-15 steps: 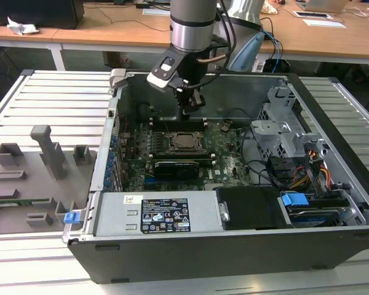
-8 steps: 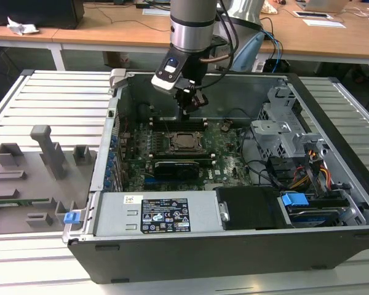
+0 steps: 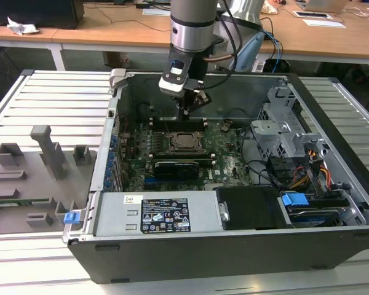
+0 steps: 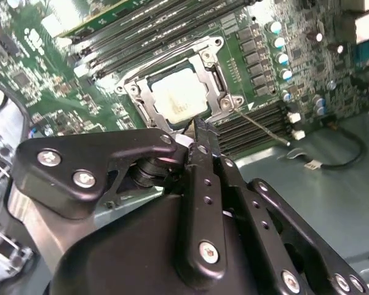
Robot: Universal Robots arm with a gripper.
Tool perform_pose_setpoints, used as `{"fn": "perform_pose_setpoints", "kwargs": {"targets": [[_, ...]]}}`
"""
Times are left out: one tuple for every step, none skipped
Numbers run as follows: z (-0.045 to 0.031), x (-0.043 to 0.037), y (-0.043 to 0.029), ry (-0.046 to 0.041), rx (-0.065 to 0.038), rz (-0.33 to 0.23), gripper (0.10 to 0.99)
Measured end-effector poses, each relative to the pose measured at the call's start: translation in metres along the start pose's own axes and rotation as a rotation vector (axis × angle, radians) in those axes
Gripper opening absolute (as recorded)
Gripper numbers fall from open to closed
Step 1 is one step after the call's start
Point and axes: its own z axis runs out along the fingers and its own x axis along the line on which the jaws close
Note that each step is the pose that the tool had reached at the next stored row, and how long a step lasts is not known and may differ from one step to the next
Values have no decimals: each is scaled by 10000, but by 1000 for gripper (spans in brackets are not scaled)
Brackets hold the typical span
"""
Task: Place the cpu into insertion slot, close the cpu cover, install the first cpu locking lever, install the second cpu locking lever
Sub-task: 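Install the first cpu locking lever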
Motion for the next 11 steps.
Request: {"fn": "perform_pose_setpoints", "kwargs": {"targets": [[1,0,0,5,4,-316,106],[2,0,0,7,6,-485,106],[3,0,0,10,8,-671,106],[4,0,0,14,14,-991,106],[4,0,0,18,16,-1215,106],[4,0,0,20,18,-1401,106],[4,0,0,23,22,-1619,106],[4,0,0,25,23,-1730,106],[4,0,0,27,25,-1836,106],[4,0,0,28,26,-1941,106],[4,0,0,30,27,-2055,106]]}}
